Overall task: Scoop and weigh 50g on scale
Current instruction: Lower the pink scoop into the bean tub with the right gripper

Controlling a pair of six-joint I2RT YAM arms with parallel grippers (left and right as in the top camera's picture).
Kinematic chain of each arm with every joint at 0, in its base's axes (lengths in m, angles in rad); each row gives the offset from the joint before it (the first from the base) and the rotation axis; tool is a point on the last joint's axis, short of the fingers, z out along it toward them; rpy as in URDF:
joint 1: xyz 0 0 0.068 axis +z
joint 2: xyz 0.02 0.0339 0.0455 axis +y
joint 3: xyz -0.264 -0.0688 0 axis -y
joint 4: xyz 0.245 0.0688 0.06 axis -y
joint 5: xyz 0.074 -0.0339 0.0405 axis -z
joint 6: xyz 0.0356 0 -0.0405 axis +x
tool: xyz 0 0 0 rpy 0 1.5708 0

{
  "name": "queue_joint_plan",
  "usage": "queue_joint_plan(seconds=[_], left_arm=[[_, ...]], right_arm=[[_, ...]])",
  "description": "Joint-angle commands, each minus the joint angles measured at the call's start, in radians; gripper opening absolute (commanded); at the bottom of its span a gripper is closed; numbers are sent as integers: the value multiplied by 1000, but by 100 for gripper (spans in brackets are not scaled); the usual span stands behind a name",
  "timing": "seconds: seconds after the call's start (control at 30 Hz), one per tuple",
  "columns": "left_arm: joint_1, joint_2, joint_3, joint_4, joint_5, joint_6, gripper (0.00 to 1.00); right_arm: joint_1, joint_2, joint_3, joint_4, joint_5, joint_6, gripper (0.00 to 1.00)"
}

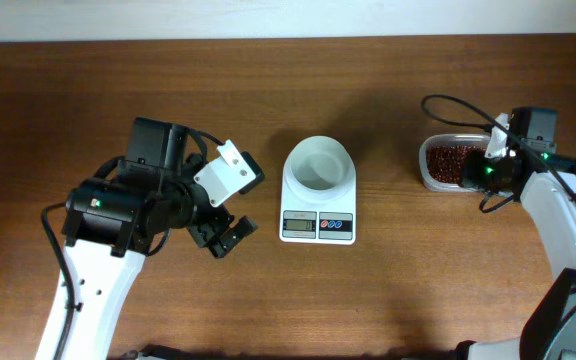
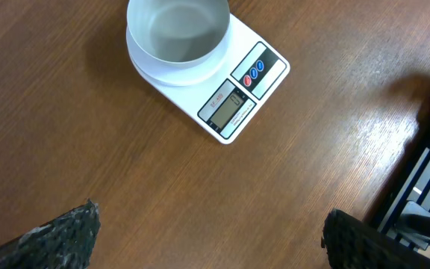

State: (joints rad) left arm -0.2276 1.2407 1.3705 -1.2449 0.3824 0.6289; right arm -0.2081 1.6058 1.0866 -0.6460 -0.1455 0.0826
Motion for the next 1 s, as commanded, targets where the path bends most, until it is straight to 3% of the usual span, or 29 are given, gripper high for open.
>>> queue_joint_plan(seconds=[0.0, 0.2, 0.53, 0.97], left_arm=[[6, -3, -3, 1, 14, 15, 99], [6, -3, -3, 1, 14, 15, 99], [6, -3, -3, 1, 14, 15, 99], [6, -3, -3, 1, 14, 15, 99]], right_arm=[[-3, 18, 11, -16, -87, 0, 4], [-15, 35, 11, -13, -193, 3, 4], [-195, 135, 11, -12, -476, 3, 4], [-403, 134, 11, -19, -765, -1, 4]])
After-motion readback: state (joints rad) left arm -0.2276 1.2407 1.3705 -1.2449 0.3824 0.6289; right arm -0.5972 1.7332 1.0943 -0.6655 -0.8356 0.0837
